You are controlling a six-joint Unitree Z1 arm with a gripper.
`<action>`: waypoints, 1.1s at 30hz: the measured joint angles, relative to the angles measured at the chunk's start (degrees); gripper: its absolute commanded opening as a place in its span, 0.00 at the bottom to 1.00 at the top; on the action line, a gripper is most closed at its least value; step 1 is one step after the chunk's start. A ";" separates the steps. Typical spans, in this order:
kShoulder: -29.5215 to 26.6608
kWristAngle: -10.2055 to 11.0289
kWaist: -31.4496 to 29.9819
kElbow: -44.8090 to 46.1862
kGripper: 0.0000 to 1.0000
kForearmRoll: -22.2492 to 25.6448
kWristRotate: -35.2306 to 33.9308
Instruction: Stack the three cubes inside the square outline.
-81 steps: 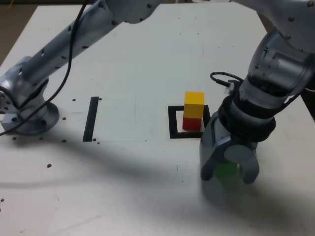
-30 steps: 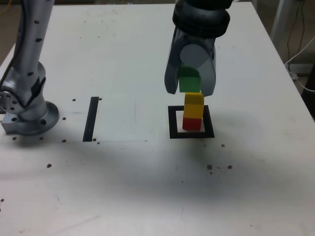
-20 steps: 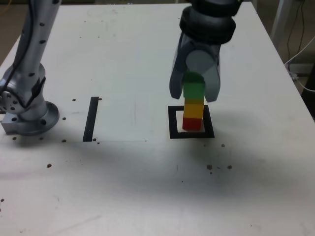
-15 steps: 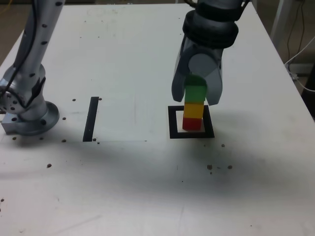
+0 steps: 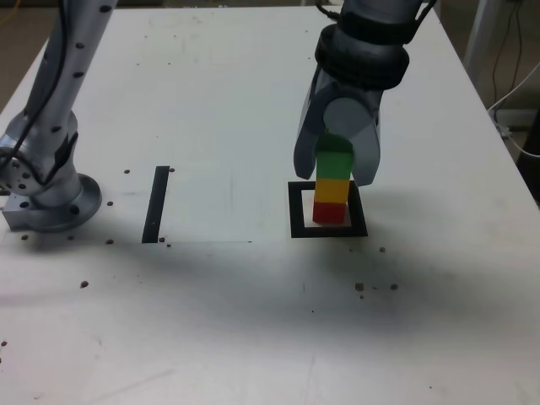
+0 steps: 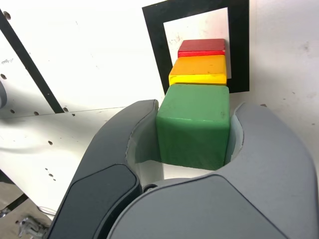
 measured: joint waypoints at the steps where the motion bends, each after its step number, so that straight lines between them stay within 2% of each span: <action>1: 0.11 -0.06 0.04 0.09 0.90 0.00 0.07; 2: 0.18 -0.06 0.05 0.11 0.96 -0.01 0.07; 4: 0.20 -0.07 0.05 0.19 0.99 -0.03 0.07; 13: 0.19 0.17 0.08 0.22 1.00 -0.05 0.07; 17: -0.90 1.87 0.08 0.77 1.00 -0.06 -0.42; 25: -11.80 6.47 0.11 7.62 1.00 -0.06 -4.04; 33: -22.16 7.11 0.44 19.43 1.00 -0.76 -7.41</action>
